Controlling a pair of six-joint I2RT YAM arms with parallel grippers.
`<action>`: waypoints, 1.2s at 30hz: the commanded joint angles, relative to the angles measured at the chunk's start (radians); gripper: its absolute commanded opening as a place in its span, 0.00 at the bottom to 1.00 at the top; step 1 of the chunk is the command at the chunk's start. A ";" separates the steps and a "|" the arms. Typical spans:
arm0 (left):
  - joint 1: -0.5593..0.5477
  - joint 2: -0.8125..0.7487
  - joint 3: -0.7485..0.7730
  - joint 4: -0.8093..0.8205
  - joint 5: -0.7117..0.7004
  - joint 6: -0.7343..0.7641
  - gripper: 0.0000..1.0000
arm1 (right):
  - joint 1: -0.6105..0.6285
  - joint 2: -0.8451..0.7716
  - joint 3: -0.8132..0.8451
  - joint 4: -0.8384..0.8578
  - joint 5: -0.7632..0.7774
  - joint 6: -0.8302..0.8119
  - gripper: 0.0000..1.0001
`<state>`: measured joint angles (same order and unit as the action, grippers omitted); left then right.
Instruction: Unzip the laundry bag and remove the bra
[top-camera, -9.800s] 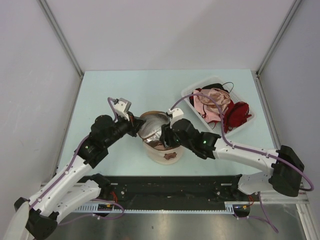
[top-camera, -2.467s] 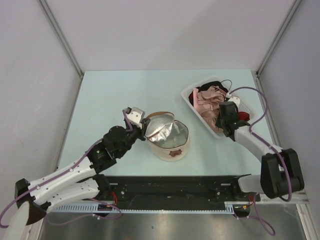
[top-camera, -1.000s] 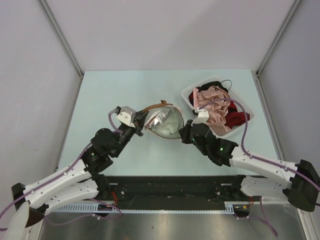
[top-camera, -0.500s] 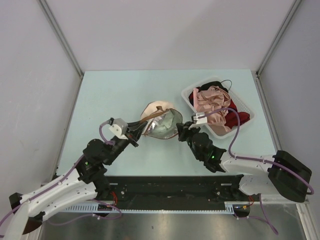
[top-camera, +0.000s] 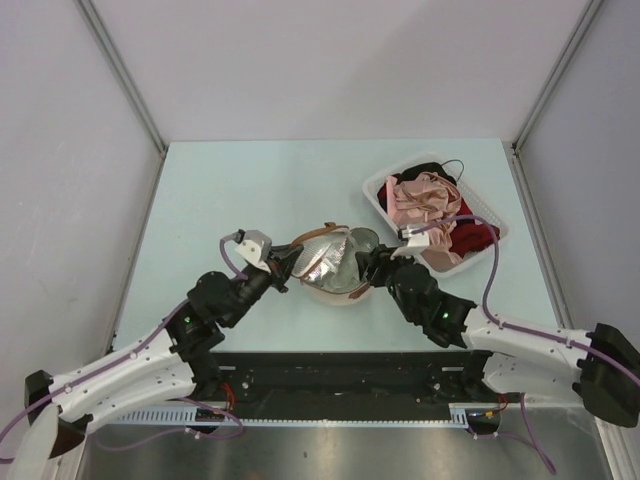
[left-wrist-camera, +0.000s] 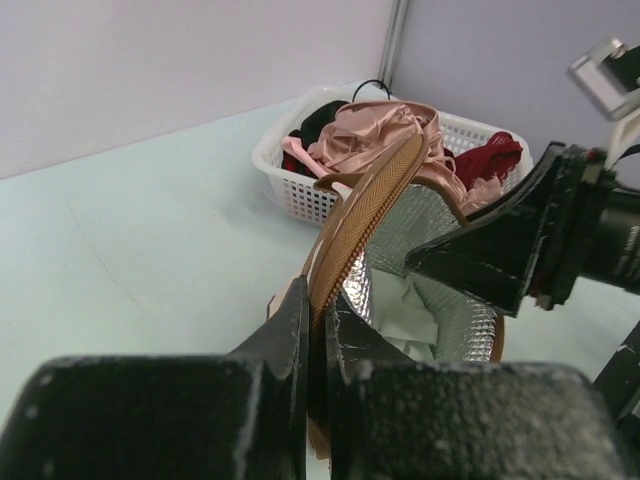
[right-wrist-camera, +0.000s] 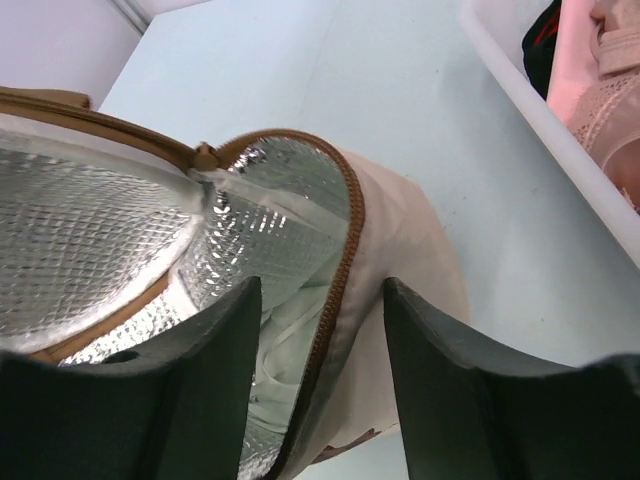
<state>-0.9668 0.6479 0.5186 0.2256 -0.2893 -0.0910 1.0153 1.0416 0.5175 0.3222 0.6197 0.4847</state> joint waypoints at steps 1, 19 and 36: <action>-0.030 0.012 0.029 0.078 -0.053 -0.003 0.00 | 0.022 -0.089 0.052 -0.123 0.015 0.081 0.59; -0.079 0.082 0.093 0.026 -0.185 0.036 0.00 | 0.127 -0.138 0.174 -0.028 -0.095 -0.023 0.57; -0.079 0.056 0.090 0.011 -0.211 0.039 0.00 | 0.057 0.129 0.173 -0.480 -0.008 0.141 0.42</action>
<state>-1.0416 0.7265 0.5652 0.1795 -0.4759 -0.0597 1.1030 1.1366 0.6643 -0.0448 0.5613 0.6064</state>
